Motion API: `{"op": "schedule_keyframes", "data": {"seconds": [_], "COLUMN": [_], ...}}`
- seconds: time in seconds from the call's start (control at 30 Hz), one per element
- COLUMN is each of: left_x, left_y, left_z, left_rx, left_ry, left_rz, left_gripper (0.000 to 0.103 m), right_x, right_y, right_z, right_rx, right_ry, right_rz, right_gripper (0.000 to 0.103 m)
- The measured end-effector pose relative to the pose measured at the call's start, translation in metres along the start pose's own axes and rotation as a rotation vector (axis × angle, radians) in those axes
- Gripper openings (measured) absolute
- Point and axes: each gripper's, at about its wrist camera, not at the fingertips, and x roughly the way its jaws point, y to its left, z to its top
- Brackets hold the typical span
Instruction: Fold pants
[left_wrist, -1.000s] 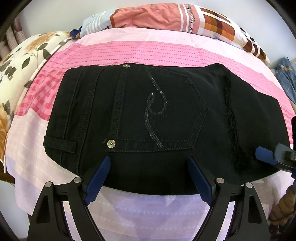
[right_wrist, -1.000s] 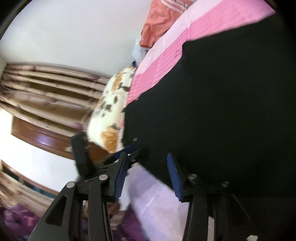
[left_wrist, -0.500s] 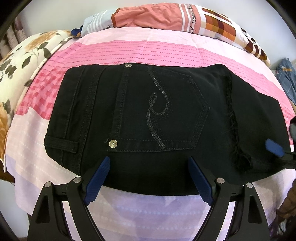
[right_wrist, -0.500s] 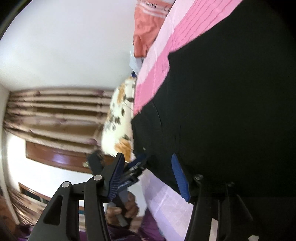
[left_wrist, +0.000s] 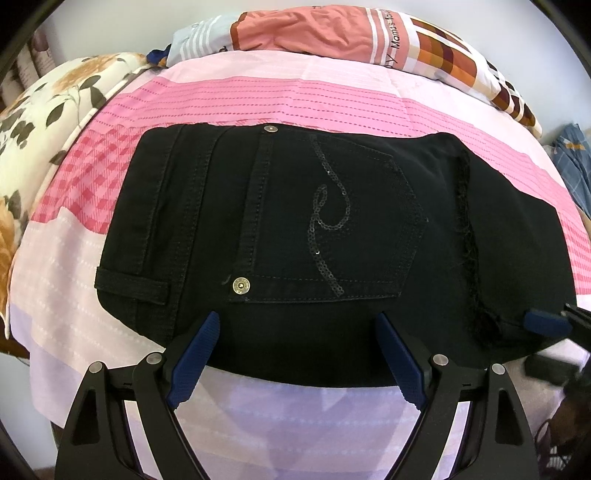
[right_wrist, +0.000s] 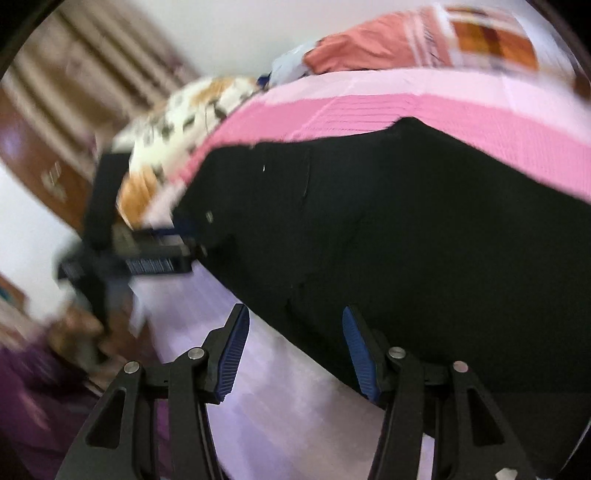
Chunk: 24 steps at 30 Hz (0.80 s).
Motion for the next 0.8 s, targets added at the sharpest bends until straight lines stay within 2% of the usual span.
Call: {"op": "schedule_keyframes", "data": {"seconds": [0.1, 0.17, 0.23, 0.37, 0.5, 0.57, 0.67, 0.8], "left_x": [0.000, 0.000, 0.000, 0.001, 0.002, 0.002, 0.002, 0.002], "left_y": [0.001, 0.001, 0.001, 0.000, -0.002, -0.001, -0.001, -0.001], "left_z": [0.000, 0.000, 0.000, 0.000, 0.000, 0.000, 0.000, 0.000], "left_rx": [0.002, -0.001, -0.004, -0.002, 0.005, 0.010, 0.009, 0.011], "left_ry": [0.001, 0.001, 0.001, 0.003, 0.005, 0.007, 0.008, 0.009], "left_rz": [0.000, -0.002, -0.006, -0.004, 0.002, 0.003, 0.002, 0.003], "left_gripper": [0.086, 0.086, 0.086, 0.086, 0.086, 0.087, 0.087, 0.087], "right_x": [0.005, 0.008, 0.014, 0.021, 0.021, 0.026, 0.025, 0.020], "right_y": [0.001, -0.001, 0.007, 0.022, 0.026, 0.029, 0.026, 0.017], "right_z": [-0.003, -0.001, 0.000, -0.004, -0.004, -0.002, 0.000, 0.003], "right_rx": [-0.055, -0.082, -0.173, -0.289, -0.341, -0.361, -0.330, -0.246], "right_ry": [0.015, 0.024, 0.044, 0.059, 0.070, 0.070, 0.066, 0.063], "right_rz": [-0.079, -0.114, -0.187, -0.257, -0.268, -0.296, -0.284, -0.218], "right_gripper": [0.046, 0.035, 0.031, 0.031, 0.023, 0.014, 0.011, 0.011]}}
